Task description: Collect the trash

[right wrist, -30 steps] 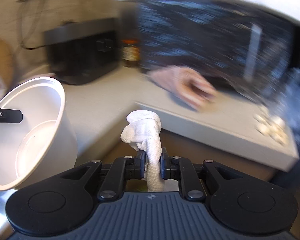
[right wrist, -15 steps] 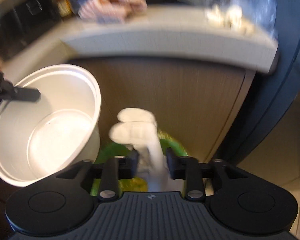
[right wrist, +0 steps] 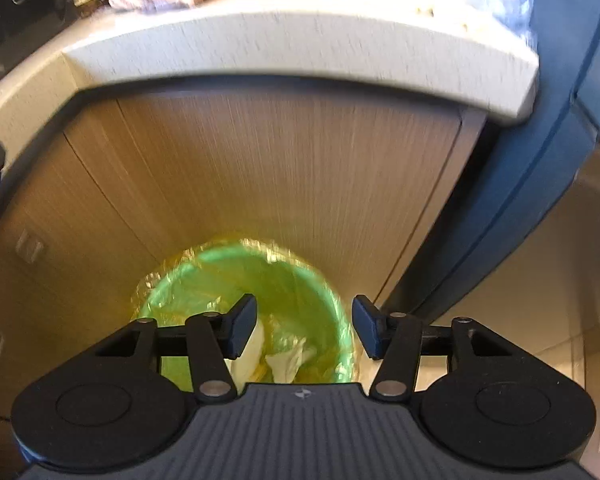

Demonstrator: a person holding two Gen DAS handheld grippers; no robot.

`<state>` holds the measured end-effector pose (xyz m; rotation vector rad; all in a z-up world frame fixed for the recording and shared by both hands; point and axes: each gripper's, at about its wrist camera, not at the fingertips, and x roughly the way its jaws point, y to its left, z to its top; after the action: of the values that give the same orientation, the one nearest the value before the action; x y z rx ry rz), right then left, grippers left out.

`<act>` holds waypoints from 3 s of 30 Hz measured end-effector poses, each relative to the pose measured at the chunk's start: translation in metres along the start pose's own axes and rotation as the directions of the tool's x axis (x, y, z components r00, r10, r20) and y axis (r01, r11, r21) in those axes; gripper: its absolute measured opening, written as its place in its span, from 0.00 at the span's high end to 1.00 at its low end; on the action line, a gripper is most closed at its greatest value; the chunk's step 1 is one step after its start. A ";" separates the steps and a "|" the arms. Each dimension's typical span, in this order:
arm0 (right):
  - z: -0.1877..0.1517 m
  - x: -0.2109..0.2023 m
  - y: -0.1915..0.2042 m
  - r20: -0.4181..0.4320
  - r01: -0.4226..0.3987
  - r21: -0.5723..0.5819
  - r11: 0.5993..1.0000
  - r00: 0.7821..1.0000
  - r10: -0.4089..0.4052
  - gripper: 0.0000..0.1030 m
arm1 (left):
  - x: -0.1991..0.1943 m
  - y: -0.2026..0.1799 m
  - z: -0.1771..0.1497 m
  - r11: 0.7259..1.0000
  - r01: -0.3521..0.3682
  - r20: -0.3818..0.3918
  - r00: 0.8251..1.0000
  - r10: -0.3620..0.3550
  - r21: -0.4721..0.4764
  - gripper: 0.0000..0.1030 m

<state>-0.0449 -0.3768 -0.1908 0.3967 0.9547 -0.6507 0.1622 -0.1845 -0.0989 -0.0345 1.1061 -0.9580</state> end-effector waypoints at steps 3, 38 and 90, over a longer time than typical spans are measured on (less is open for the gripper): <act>0.015 -0.015 0.011 0.060 -0.006 -0.016 1.000 0.998 0.007 0.37 | -0.030 0.003 0.000 1.000 -0.026 0.080 0.996 0.027 -0.009 0.77; 0.087 -0.078 0.243 0.153 -0.346 -0.603 0.719 0.834 0.530 0.09 | -0.127 0.137 0.040 0.604 -0.749 0.286 0.536 0.794 -0.272 0.75; 0.132 -0.036 0.434 -0.235 -0.627 -0.628 0.461 0.717 0.656 0.47 | -0.217 0.150 -0.063 0.749 -0.502 0.342 0.677 0.651 -0.433 0.70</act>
<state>0.3121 -0.1180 -0.0768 0.0574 0.8436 0.4224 0.1857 0.0792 -0.0397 -0.1508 0.7101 -0.1554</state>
